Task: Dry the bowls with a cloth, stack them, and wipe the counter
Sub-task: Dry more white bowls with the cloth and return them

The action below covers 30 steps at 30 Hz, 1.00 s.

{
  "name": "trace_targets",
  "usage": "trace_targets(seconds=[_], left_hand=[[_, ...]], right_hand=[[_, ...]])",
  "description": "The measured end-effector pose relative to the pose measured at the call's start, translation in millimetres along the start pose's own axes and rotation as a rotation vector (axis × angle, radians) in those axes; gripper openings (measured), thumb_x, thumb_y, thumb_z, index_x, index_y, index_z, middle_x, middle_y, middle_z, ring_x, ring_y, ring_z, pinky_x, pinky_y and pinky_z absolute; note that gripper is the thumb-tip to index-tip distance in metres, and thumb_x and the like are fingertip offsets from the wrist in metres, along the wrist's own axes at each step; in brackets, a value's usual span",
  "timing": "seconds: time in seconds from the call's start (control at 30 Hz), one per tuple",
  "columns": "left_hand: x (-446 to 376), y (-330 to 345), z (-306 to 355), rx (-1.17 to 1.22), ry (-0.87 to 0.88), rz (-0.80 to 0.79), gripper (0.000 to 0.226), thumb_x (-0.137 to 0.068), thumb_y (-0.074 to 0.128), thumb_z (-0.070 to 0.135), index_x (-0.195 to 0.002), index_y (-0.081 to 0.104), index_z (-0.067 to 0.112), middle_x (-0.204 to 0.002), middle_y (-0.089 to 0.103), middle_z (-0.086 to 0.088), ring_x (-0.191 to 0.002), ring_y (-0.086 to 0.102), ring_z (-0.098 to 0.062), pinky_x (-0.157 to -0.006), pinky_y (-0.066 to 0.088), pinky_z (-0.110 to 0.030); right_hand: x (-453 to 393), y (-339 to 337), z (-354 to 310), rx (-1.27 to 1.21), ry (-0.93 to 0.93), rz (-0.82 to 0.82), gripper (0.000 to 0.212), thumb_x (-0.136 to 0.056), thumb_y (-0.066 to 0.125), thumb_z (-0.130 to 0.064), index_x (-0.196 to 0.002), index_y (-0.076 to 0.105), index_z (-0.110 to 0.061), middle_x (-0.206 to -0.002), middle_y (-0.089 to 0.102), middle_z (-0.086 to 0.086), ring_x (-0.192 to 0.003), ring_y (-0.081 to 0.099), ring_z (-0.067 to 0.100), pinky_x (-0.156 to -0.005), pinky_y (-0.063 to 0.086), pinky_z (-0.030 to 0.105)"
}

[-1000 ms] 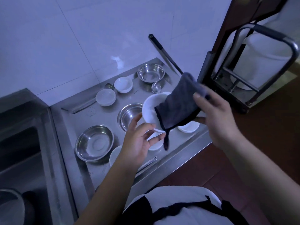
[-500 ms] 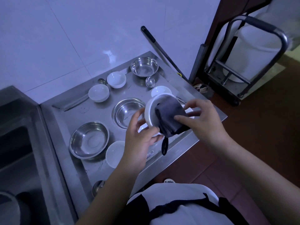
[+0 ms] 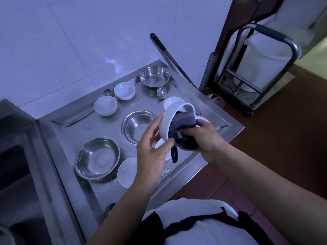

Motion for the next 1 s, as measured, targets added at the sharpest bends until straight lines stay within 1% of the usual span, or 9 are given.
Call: trace_targets(seconds=[0.13, 0.23, 0.3, 0.4, 0.53, 0.67, 0.77, 0.9, 1.0], left_hand=[[-3.3, -16.3, 5.7, 0.010, 0.046, 0.010, 0.068, -0.086, 0.064, -0.017, -0.127, 0.065, 0.037, -0.125, 0.072, 0.004, -0.121, 0.064, -0.020, -0.100, 0.053, -0.043], [-7.5, -26.9, 10.5, -0.003, 0.106, 0.042, 0.071, -0.083, 0.063, -0.023, -0.128, 0.063, 0.031, -0.121, 0.072, 0.012, -0.116, 0.066, -0.015, -0.100, 0.053, -0.045], [-11.3, -31.8, 13.9, -0.022, 0.142, 0.064, 0.072, -0.081, 0.061, -0.026, -0.127, 0.062, 0.030, -0.116, 0.073, 0.017, -0.113, 0.067, -0.011, -0.098, 0.053, -0.040], [-14.5, -33.7, 21.8, -0.058, 0.174, 0.075, 0.074, -0.079, 0.063, -0.025, -0.122, 0.063, 0.035, -0.109, 0.073, 0.023, -0.112, 0.066, -0.005, -0.093, 0.051, -0.021], [-16.4, -34.0, 24.8, -0.173, 0.232, 0.041, 0.075, -0.076, 0.070, -0.020, -0.124, 0.064, 0.038, -0.115, 0.072, 0.019, -0.116, 0.065, -0.006, -0.098, 0.049, -0.021], [-26.7, -37.1, 30.5, -0.286, 0.179, -0.053, 0.074, -0.075, 0.072, -0.012, -0.122, 0.064, 0.044, -0.108, 0.073, 0.022, -0.106, 0.067, -0.003, -0.097, 0.050, -0.022], [-41.6, -36.9, 39.8, -0.390, 0.099, -0.175, 0.071, -0.072, 0.073, -0.004, -0.127, 0.067, 0.039, -0.102, 0.074, 0.017, -0.099, 0.069, -0.007, -0.083, 0.058, -0.029], [-57.1, -32.7, 50.8, -0.410, 0.010, -0.282, 0.071, -0.067, 0.067, 0.007, -0.124, 0.068, 0.047, -0.104, 0.073, 0.009, -0.093, 0.069, -0.017, -0.069, 0.061, -0.035], [-55.8, -30.9, 53.1, -0.322, 0.017, -0.232, 0.068, -0.074, 0.063, -0.005, -0.121, 0.070, 0.043, -0.097, 0.071, 0.010, -0.075, 0.062, -0.012, -0.062, 0.057, -0.034]], right_hand=[[-4.2, 18.4, -7.4, 0.042, -0.100, 0.068, 0.024, -0.078, 0.067, 0.010, -0.098, 0.070, -0.004, -0.080, 0.069, 0.014, -0.067, 0.070, 0.029, -0.075, 0.063, 0.051], [-5.3, 31.1, -16.6, 0.097, -0.154, 0.066, 0.027, -0.078, 0.062, 0.013, -0.101, 0.069, 0.001, -0.077, 0.068, 0.015, -0.068, 0.069, 0.031, -0.074, 0.061, 0.058], [-6.0, 36.3, -24.6, 0.139, -0.204, 0.059, 0.026, -0.077, 0.061, 0.014, -0.101, 0.066, 0.004, -0.078, 0.068, 0.017, -0.069, 0.069, 0.033, -0.073, 0.059, 0.061], [-7.6, 38.7, -39.5, 0.239, -0.313, 0.078, 0.027, -0.068, 0.066, 0.003, -0.092, 0.068, -0.006, -0.083, 0.073, 0.013, -0.077, 0.074, 0.033, -0.071, 0.062, 0.056], [-3.3, 38.9, -62.0, 0.673, -0.598, 0.170, 0.043, -0.070, 0.063, 0.002, -0.108, 0.064, -0.017, -0.093, 0.070, 0.003, -0.088, 0.066, 0.026, -0.077, 0.057, 0.039], [10.0, 40.2, -71.3, 1.131, -0.894, 0.177, 0.049, -0.071, 0.061, 0.007, -0.118, 0.057, -0.004, -0.104, 0.065, 0.010, -0.102, 0.053, 0.036, -0.076, 0.052, 0.049], [19.2, 40.1, -68.4, 1.339, -1.040, 0.151, 0.061, -0.067, 0.065, 0.010, -0.126, 0.056, 0.003, -0.123, 0.065, 0.015, -0.109, 0.054, 0.045, -0.075, 0.055, 0.057], [16.3, 33.6, -68.1, 1.268, -0.887, 0.197, 0.065, -0.078, 0.062, 0.002, -0.141, 0.048, -0.005, -0.138, 0.055, 0.016, -0.119, 0.053, 0.042, -0.096, 0.048, 0.048], [12.4, 23.8, -62.2, 0.994, -0.654, 0.389, 0.059, -0.082, 0.066, -0.016, -0.139, 0.050, -0.016, -0.131, 0.057, 0.009, -0.113, 0.058, 0.029, -0.084, 0.042, 0.031]])
Point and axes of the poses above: each hand's wrist, its own x-axis away from the middle knuckle, its own y-axis out of the palm, z = x × y, the point moved 4 cm from there along -x, towards the middle knuckle
